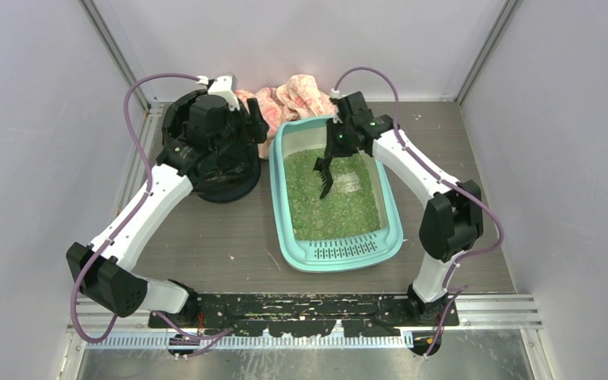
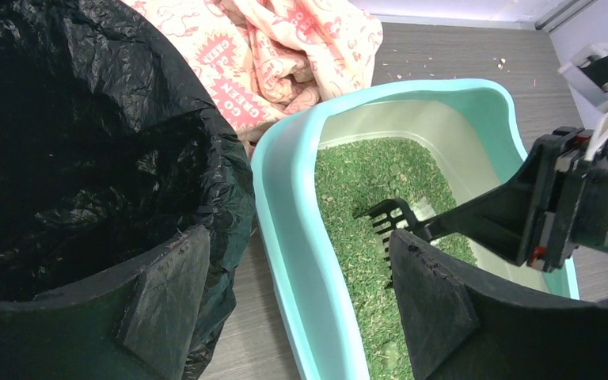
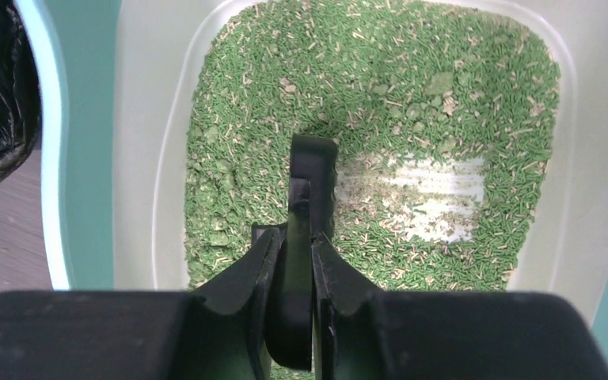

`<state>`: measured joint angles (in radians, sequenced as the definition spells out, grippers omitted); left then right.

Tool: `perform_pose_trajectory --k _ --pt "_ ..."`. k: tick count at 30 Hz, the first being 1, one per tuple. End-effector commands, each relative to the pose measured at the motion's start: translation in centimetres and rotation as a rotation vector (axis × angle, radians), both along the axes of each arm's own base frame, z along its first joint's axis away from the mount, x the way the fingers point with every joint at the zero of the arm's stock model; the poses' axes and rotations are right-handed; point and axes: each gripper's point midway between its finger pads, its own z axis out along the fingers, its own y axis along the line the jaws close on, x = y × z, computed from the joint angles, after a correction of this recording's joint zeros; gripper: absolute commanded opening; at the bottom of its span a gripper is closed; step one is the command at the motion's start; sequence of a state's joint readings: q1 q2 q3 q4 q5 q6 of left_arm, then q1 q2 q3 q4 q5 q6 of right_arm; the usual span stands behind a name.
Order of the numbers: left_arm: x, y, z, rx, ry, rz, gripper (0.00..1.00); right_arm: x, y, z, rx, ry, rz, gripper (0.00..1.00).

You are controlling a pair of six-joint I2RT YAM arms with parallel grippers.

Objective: Clean the litter box

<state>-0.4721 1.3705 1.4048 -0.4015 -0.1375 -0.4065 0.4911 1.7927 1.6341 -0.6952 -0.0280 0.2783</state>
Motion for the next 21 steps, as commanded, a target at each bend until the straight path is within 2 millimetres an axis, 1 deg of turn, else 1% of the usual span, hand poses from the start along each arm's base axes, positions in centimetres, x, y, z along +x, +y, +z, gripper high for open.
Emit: perform_pose_trajectory --k 1,5,7,11,17,21 --pt "-0.1 -0.2 1.3 -0.014 -0.046 -0.013 0.83 -0.2 1.1 2.3 0.254 0.016 0.013 0.01" --pt "0.0 -0.4 1.4 -0.024 -0.045 -0.015 0.82 -0.1 -0.1 0.6 0.310 0.078 0.010 0.01" --pt "0.1 -0.5 1.4 -0.029 -0.046 -0.018 0.82 -0.4 -0.2 -0.1 0.326 0.102 0.026 0.01" --pt "0.3 -0.7 1.5 -0.033 -0.046 -0.021 0.82 -0.9 0.0 -1.4 0.330 0.145 0.058 0.01" --pt "0.5 -0.9 1.4 -0.038 -0.045 -0.022 0.82 -1.6 1.2 -3.1 0.389 0.212 0.081 0.01" --pt "0.7 -1.0 1.6 -0.033 -0.046 -0.025 0.82 -1.7 1.2 -3.4 0.391 0.214 0.085 0.01"
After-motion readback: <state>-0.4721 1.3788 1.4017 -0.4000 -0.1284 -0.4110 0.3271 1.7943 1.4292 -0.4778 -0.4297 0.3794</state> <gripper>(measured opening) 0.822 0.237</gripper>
